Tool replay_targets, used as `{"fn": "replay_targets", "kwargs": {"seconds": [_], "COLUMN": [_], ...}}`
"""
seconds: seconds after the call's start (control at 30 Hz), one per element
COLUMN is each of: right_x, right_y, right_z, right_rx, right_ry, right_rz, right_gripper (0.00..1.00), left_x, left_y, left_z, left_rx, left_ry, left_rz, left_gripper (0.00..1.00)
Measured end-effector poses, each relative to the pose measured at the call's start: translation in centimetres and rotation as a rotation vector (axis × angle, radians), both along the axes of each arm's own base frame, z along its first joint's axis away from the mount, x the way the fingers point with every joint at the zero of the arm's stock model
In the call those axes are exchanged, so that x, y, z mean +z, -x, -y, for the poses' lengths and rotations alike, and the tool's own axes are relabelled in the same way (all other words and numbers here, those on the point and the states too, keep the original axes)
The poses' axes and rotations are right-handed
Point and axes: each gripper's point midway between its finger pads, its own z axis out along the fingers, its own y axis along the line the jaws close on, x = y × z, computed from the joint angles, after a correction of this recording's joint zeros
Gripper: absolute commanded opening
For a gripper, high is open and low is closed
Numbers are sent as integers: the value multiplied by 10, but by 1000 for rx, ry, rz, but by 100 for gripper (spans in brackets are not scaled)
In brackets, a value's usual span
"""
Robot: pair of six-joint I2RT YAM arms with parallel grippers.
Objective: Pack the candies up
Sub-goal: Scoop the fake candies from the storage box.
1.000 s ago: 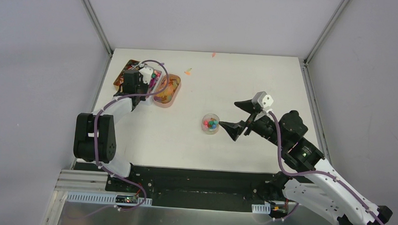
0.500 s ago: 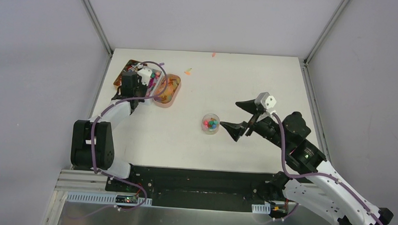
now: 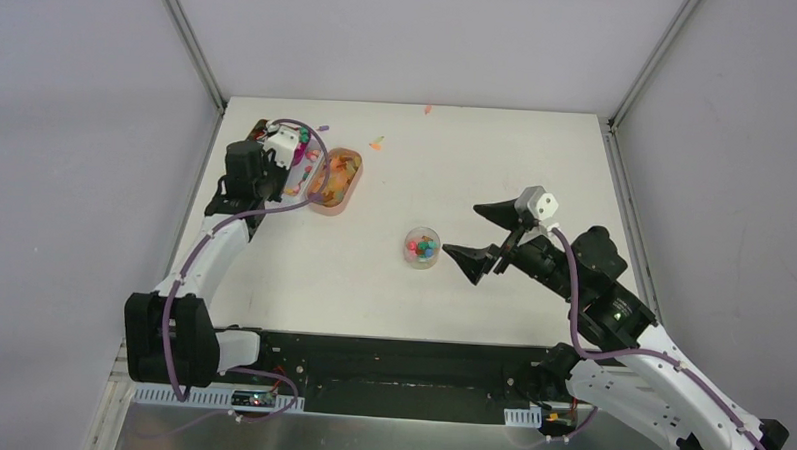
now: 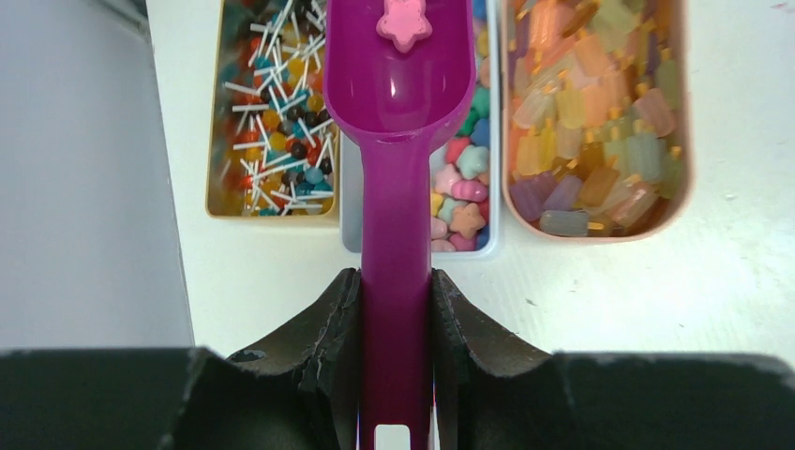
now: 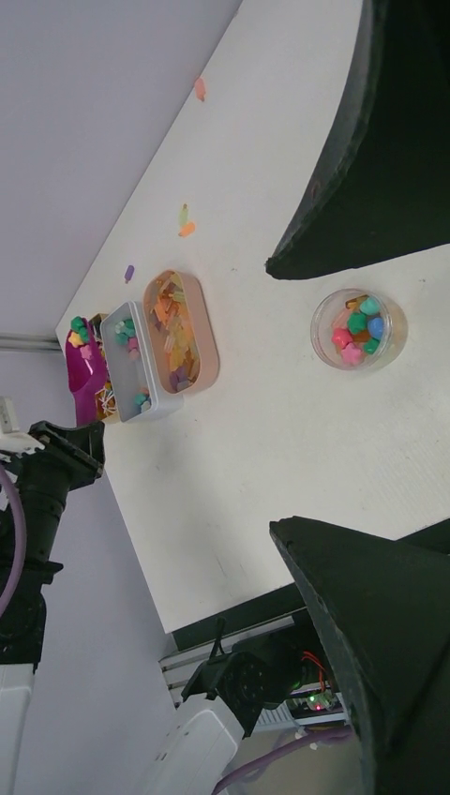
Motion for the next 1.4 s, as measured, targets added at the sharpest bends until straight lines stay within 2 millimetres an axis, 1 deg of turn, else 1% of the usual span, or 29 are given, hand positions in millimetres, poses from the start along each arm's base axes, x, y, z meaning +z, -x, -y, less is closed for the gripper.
{"fn": "replay_targets", "kwargs": {"seconds": [0.27,0.4,0.57,0.67,0.83,0.97,1.1,1.27,1.33,1.4], "right_x": [-5,-7,-12,-16,-21,-21,-21,-24,-25,-26], "right_y": [0,0,-1,-2,-2,-1,0,-4,-4,-5], "right_z": [0,1,4,7,16,26,38,50,53,56], "right_rx": [-1,-4,-22,-35,-72,-105,-141,-199,-214,-228], "right_ry": [8,12,29,42,62,70,78,101,106,110], "right_rz": [-11,-15,-28,-38,-45,-34,-19,-14,-16,-14], "right_gripper": [100,100,100,100,100,100,100,100,100,100], "left_x": [44,55,57,61,69,64,55,45,47,54], "left_y": [17,22,34,41,55,73,90,108,114,119], "left_z": [30,46,63,76,104,126,139,145,150,156], "left_rx": [-162,-254,-336,-389,-501,-598,-664,-717,-741,-765], "left_ry": [71,104,133,126,90,45,5,-38,-57,-77], "left_rz": [86,90,54,32,2,-51,-105,-167,-178,-174], "left_gripper": [0,0,0,0,0,0,0,0,0,0]}}
